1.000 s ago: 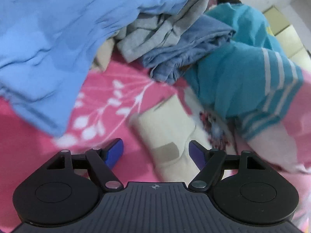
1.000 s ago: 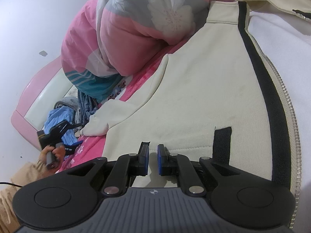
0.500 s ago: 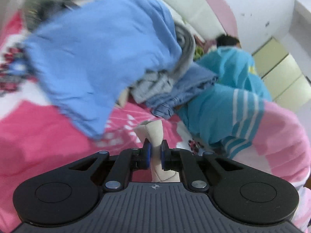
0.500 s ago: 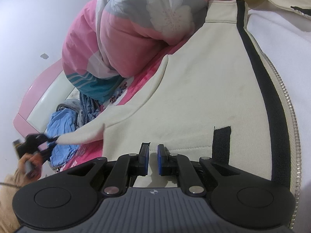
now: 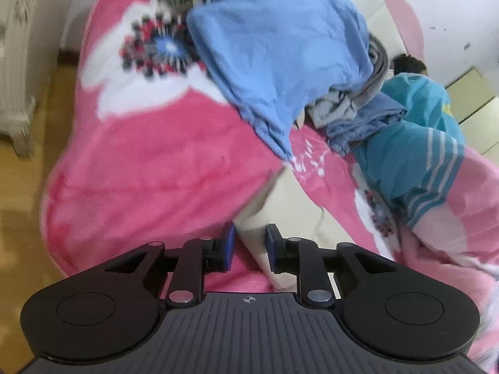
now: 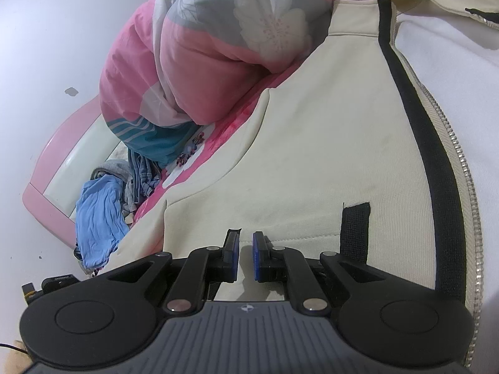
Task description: Fold clothes
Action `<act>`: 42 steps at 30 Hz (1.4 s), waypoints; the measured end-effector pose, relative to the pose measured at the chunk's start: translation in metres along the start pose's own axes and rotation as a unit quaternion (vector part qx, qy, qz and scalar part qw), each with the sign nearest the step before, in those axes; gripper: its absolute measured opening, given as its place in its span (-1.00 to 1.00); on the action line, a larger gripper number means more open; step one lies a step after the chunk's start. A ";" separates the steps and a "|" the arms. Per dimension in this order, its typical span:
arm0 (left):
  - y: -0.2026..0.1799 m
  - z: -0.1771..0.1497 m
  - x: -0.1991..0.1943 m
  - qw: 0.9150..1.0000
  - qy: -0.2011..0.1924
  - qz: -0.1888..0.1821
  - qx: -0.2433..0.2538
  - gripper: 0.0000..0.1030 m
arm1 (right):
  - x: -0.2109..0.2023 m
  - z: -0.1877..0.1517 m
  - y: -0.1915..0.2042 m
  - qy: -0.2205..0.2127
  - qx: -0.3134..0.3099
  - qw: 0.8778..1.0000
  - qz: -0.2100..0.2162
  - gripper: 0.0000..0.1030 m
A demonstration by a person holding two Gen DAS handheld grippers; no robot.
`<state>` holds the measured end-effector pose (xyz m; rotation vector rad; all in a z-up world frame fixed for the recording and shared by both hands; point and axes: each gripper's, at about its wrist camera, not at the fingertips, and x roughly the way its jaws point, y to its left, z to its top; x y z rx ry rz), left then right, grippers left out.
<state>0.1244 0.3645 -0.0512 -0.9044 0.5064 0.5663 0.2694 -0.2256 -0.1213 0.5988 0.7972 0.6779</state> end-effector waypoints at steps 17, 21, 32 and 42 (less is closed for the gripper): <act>-0.207 -0.070 0.067 0.933 0.047 -0.121 0.336 -0.45 | -0.001 0.000 -0.002 0.000 0.003 1.000 0.002 -0.84; -0.221 -0.119 0.116 0.911 0.082 -0.066 0.400 -0.45 | -0.001 -0.001 -0.003 0.000 0.006 1.000 0.005 -0.84; -0.201 -0.089 0.118 0.935 -0.004 0.035 0.353 -0.44 | -0.001 -0.001 -0.004 -0.001 0.012 1.000 0.010 -0.84; -0.194 -0.097 0.018 0.940 0.022 -0.066 0.333 -0.25 | -0.002 -0.001 -0.004 -0.001 0.014 1.000 0.009 -0.84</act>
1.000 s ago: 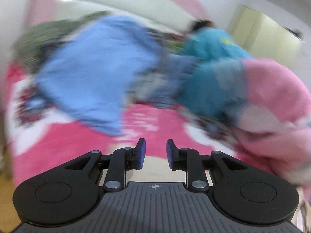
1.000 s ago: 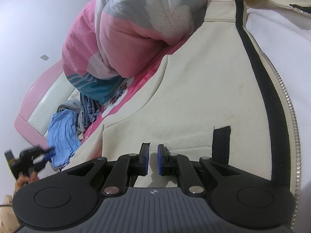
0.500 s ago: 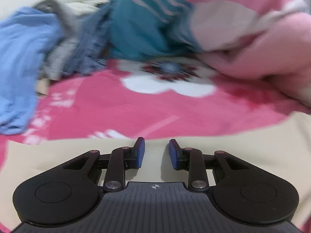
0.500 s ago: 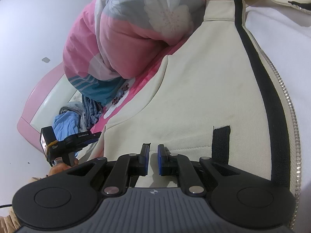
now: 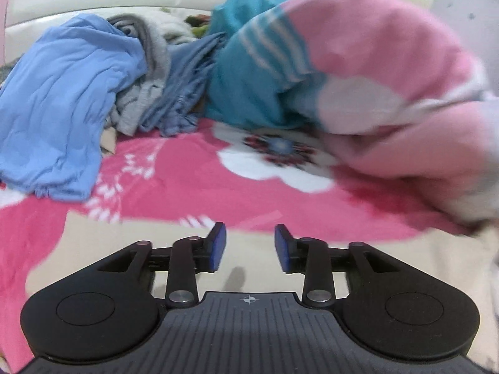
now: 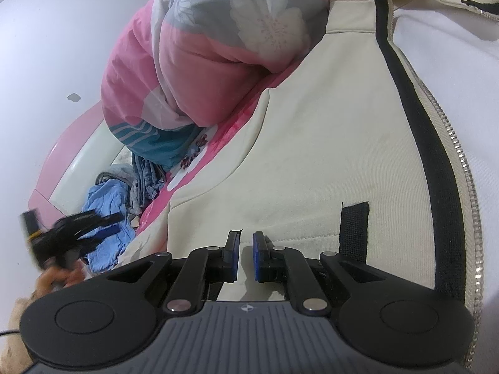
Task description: Fold clothes
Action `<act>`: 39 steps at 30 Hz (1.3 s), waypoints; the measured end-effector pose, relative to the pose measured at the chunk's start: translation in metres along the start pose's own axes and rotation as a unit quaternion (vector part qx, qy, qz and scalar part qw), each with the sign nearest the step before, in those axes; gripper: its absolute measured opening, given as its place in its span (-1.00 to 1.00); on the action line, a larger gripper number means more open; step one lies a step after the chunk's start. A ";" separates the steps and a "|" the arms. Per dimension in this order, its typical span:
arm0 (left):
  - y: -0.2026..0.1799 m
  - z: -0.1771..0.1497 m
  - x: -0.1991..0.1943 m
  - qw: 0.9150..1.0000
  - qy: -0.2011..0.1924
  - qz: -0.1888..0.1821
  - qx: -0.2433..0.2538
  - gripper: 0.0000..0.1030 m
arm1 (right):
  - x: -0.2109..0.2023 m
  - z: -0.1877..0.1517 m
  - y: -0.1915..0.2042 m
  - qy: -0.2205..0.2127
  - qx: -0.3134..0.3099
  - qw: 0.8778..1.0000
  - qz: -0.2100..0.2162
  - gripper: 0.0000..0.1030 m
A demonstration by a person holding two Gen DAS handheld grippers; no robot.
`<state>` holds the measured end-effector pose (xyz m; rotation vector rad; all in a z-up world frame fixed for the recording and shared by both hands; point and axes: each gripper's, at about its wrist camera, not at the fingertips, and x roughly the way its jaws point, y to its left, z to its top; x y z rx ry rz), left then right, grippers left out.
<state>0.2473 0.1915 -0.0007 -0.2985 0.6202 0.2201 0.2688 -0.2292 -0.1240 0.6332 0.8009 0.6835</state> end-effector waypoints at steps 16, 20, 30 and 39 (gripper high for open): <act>-0.062 -0.069 -0.116 0.974 0.031 -0.194 0.113 0.17 | -0.149 -0.057 0.042 -0.016 -0.020 0.996 -0.080 -0.60; -0.100 -0.116 -0.109 0.951 0.095 -0.244 0.162 0.17 | -0.184 -0.101 0.022 -0.023 -0.006 0.990 -0.142 -0.83; -0.151 -0.167 -0.113 0.929 0.138 -0.270 0.214 0.17 | -0.246 -0.152 0.040 -0.075 -0.021 0.983 -0.169 -0.75; -0.184 -0.176 -0.116 0.920 0.150 -0.284 0.225 0.34 | -0.343 -0.179 0.015 -0.196 0.069 0.956 -0.208 -0.57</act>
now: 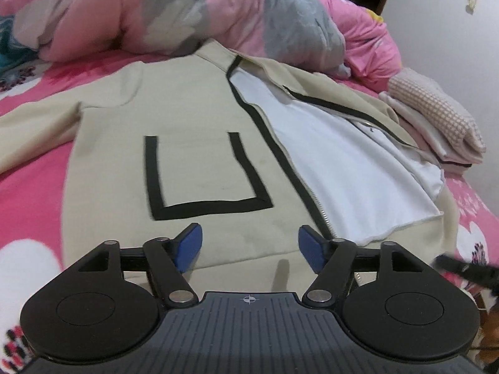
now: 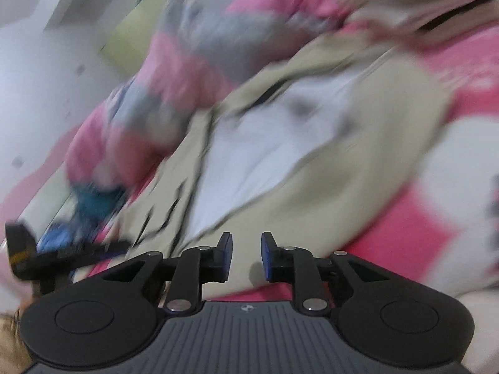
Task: Fold clothes
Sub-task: 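Open the right gripper and lay the hoodie front flat on the bed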
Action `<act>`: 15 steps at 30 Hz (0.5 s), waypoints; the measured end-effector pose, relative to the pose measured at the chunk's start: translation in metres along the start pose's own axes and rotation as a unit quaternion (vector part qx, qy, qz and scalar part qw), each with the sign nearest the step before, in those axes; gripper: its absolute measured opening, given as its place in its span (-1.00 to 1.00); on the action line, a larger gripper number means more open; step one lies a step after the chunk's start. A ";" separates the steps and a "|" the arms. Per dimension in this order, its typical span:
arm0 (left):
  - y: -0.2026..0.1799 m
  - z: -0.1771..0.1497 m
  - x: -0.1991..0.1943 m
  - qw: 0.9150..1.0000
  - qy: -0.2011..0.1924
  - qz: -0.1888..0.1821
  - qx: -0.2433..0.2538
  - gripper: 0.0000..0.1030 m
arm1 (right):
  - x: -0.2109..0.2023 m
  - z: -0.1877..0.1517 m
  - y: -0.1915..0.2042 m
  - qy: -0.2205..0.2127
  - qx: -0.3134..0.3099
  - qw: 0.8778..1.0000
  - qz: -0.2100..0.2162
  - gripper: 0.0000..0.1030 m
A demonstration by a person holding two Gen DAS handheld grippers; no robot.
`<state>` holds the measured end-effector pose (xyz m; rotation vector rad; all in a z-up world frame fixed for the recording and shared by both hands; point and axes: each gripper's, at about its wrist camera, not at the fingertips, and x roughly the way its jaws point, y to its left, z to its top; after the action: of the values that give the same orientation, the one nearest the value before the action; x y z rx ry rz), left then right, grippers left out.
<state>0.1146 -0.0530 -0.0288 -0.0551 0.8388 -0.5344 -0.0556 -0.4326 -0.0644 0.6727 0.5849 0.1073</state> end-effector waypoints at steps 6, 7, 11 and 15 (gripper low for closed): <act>-0.005 -0.005 0.029 1.000 0.016 0.000 -0.019 0.38 | -0.040 0.043 -0.059 -0.110 0.086 0.987 -0.079 -0.29; -0.006 -0.006 0.031 1.000 0.014 0.001 -0.018 0.41 | -0.042 0.049 -0.071 -0.118 0.106 0.983 -0.091 -0.29; -0.010 -0.011 0.034 1.000 0.004 -0.004 -0.008 0.70 | -0.020 0.055 -0.110 -0.100 0.194 0.969 -0.116 -0.29; -0.017 -0.012 0.037 1.000 0.006 0.001 0.004 0.90 | -0.004 0.060 -0.106 -0.103 0.176 0.972 -0.119 -0.34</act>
<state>0.1187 -0.0830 -0.0585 -0.0438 0.8484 -0.5372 -0.0361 -0.5502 -0.0898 0.9382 0.4838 -0.2944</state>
